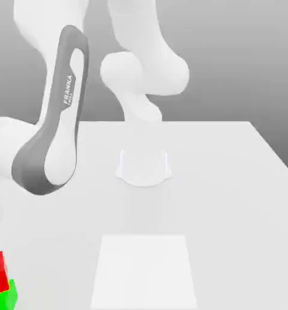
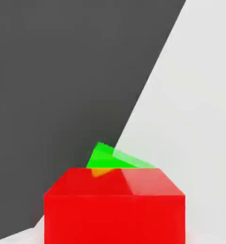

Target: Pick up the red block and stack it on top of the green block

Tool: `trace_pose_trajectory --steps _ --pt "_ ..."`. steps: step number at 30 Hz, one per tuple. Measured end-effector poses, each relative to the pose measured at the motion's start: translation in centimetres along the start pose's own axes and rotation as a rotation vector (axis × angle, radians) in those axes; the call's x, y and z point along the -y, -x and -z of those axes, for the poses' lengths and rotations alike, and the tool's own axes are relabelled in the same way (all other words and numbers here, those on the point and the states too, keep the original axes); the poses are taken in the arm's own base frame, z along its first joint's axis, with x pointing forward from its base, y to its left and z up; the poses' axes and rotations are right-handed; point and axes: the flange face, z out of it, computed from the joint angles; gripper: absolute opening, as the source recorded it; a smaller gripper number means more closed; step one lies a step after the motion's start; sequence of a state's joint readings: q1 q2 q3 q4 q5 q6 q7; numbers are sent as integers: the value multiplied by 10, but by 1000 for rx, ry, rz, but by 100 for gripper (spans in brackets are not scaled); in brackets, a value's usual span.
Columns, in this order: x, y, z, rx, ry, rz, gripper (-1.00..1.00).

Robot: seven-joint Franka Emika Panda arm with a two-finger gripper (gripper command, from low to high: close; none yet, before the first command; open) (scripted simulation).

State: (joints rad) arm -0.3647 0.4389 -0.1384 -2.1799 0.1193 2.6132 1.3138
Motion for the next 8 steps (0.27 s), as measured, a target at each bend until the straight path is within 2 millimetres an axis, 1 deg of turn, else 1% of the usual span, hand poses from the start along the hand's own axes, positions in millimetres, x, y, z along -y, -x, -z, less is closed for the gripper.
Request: trace_pose_trajectory --steps 3,4,5,6,8 --pt "0 0 0 0 0 0 100" --pt "0 0 -5 -1 1 -1 100" --pt "0 0 1 -1 1 -1 100" --pt "1 -1 12 -1 1 -1 100" --pt "1 -1 41 -1 1 -1 100"
